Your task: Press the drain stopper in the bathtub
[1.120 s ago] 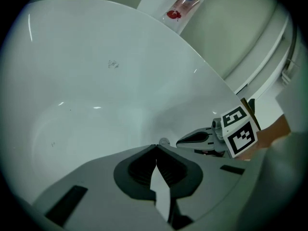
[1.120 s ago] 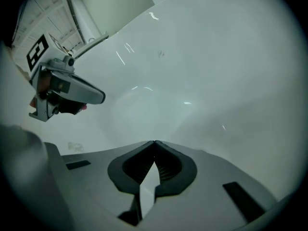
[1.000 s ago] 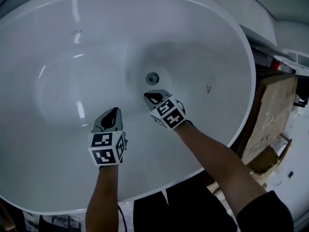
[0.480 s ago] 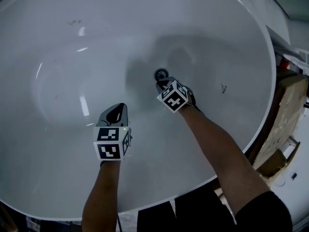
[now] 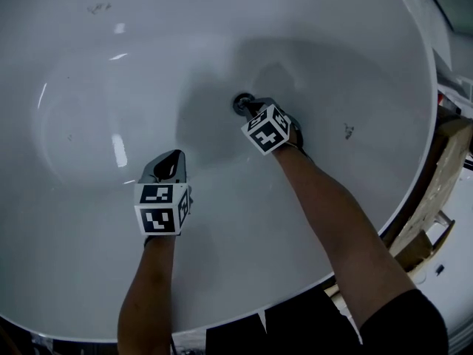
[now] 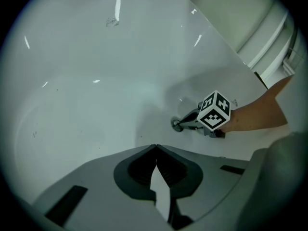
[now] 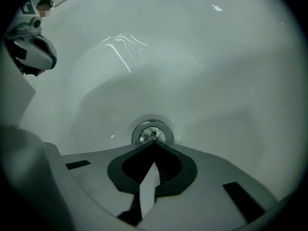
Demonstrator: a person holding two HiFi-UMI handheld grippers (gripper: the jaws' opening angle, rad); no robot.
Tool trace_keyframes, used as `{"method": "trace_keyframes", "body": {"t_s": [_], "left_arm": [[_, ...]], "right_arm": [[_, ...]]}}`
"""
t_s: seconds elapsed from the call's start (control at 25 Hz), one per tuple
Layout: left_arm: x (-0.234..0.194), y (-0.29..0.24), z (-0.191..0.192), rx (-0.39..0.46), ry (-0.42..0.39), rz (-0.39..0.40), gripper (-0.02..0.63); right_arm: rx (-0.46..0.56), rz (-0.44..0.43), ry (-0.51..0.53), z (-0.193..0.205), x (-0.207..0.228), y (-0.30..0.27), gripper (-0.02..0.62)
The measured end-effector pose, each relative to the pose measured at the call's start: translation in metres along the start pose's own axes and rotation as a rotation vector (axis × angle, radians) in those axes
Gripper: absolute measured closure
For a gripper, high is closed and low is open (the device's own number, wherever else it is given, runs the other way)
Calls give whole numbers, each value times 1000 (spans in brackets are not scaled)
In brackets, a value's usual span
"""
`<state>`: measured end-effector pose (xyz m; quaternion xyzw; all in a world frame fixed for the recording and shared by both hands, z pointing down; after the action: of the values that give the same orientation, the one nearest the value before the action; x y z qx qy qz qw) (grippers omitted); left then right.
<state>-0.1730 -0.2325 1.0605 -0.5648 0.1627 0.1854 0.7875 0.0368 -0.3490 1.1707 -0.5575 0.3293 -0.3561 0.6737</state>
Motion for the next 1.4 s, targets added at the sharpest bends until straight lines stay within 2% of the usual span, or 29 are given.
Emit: {"method": "trace_keyframes", "body": {"t_s": [0.24, 0.48, 0.72, 0.88, 0.96, 1.04, 1.12, 1.24, 1.4], "left_arm": [[5, -10, 5, -10, 8, 14, 594], [11, -12, 0, -5, -5, 24, 594], [19, 10, -7, 13, -7, -13, 594], [30, 48, -23, 50, 40, -27, 594], [44, 76, -33, 68, 58, -24, 594], [64, 106, -44, 86, 61, -11, 594], [84, 138, -55, 103, 52, 3, 594], [105, 193, -75, 124, 29, -13, 594], [136, 280, -110, 195, 27, -30, 594]], "right_arm": [[-35, 27, 126, -5, -3, -1, 575], [-38, 43, 68, -6, -2, -5, 574], [-33, -63, -85, -10, 17, 21, 580], [-2, -79, -27, -14, 17, 84, 580], [25, -97, -50, -14, 13, 124, 580], [36, -110, -140, -7, 6, 167, 580], [56, -122, -279, 1, -5, 215, 580], [153, -129, -450, -4, -20, 293, 580], [283, -110, -448, -28, -17, 395, 580]]}}
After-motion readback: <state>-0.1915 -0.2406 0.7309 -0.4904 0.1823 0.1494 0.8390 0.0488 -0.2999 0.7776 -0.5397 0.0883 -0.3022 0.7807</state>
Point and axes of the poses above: the fingertips, and each gripper's own axes: y backward along the fingers, x to its right, z out of its underside, the point moved 6 cm from there along y, backward along the fingers, and after that the axes turned 5 degrees about z, right-handed, at the moved point
